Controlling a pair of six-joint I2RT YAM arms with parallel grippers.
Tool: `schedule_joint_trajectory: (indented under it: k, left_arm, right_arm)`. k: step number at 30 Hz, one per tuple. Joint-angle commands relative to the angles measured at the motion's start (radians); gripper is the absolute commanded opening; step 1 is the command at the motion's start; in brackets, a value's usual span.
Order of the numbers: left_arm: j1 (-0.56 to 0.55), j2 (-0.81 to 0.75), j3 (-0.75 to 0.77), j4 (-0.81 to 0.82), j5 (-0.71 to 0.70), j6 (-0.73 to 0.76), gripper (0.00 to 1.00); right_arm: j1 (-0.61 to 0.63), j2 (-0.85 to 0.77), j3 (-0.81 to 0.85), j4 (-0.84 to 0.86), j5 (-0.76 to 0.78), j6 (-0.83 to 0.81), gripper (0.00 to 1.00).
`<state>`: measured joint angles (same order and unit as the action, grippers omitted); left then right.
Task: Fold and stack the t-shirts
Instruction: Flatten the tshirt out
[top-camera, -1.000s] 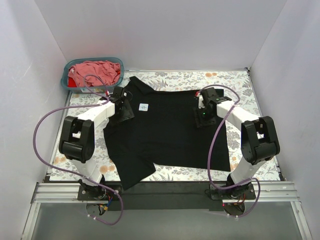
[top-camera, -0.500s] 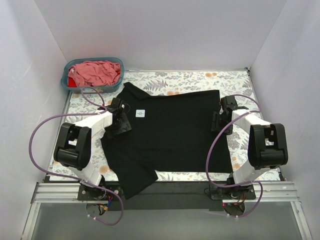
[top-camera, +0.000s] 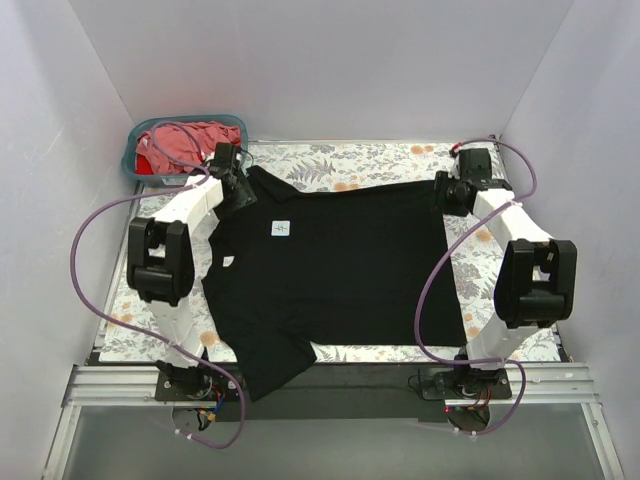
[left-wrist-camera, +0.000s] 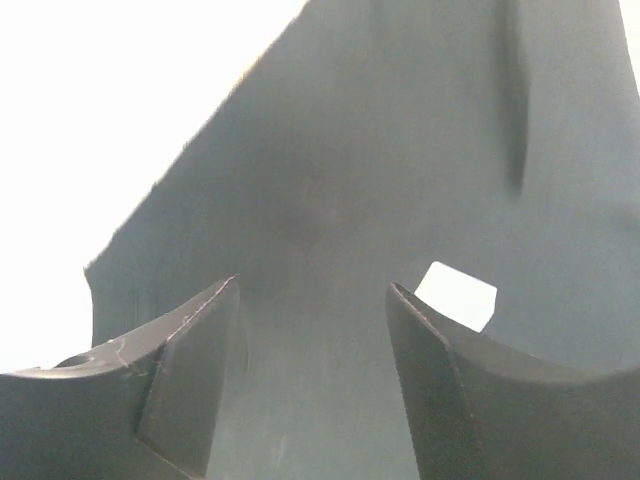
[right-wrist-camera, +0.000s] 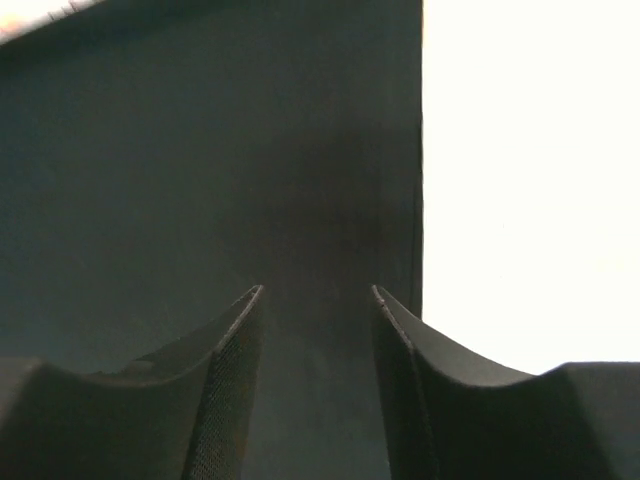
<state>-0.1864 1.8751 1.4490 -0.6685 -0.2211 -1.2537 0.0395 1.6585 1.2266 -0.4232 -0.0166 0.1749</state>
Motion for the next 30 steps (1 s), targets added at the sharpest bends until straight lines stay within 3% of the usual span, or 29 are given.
schedule_joint_trajectory:
  k: [1,14,22,30]
  left_arm:
    - [0.025,0.106,0.111,0.024,-0.043,0.069,0.58]
    - [0.028,0.18,0.146,0.056,-0.046,0.123,0.62]
    - [0.045,0.226,0.212,0.07,-0.023,0.142,0.64]
    - [0.045,0.28,0.324,0.078,0.052,0.139,0.64]
  right_arm:
    - [-0.012,0.081,0.082,0.069,-0.061,-0.049,0.51]
    - [-0.072,0.343,0.18,0.089,-0.143,-0.048,0.5]
    - [-0.173,0.371,0.14,0.087,-0.103,-0.032,0.5]
    - [-0.225,0.391,0.22,0.069,-0.06,-0.061,0.5]
